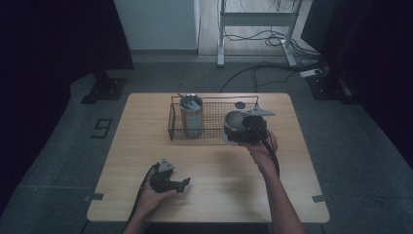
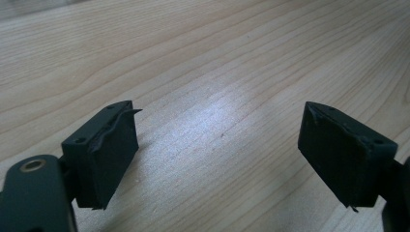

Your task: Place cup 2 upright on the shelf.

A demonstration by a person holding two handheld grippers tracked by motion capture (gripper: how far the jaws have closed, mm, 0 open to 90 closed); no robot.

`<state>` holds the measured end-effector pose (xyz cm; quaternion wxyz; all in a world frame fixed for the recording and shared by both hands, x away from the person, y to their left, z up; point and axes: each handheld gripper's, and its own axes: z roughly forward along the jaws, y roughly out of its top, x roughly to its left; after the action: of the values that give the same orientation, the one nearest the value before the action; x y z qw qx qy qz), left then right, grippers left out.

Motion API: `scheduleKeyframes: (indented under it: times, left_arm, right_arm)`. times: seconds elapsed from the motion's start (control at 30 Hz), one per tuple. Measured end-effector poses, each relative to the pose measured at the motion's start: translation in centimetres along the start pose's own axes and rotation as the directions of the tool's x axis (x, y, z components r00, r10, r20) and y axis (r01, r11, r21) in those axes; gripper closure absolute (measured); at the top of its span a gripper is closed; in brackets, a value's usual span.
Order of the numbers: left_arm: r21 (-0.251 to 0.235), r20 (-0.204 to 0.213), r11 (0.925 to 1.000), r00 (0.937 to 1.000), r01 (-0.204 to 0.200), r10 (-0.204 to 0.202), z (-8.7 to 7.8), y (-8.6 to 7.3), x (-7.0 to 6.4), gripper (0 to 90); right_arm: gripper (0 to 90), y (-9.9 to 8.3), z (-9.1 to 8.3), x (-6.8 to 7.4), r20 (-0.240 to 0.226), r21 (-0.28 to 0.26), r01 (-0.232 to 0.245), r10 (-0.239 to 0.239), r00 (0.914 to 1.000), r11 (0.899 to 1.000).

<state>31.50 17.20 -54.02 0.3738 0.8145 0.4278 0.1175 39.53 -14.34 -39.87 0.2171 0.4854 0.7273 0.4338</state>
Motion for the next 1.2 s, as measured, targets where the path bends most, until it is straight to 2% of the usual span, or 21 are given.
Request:
scheduleKeyframes:
  times: [0.5, 1.2]
  left_arm:
    - [0.008, 0.011, 1.0000, 0.9999, 0.005, -0.005, 0.1, 0.0, 0.0, 14.3]
    - [0.011, 0.005, 0.9999, 1.0000, 0.002, -0.002, 0.0, 0.0, 0.0, 14.3]
  right_arm:
    - [6.7, 1.7, 0.3, -1.3, 0.011, -0.004, -0.007, 0.007, 0.9999, 1.000]
    - [6.7, 2.8, 2.6, -2.9, 0.024, 0.022, -0.002, 0.001, 0.9997, 1.000]
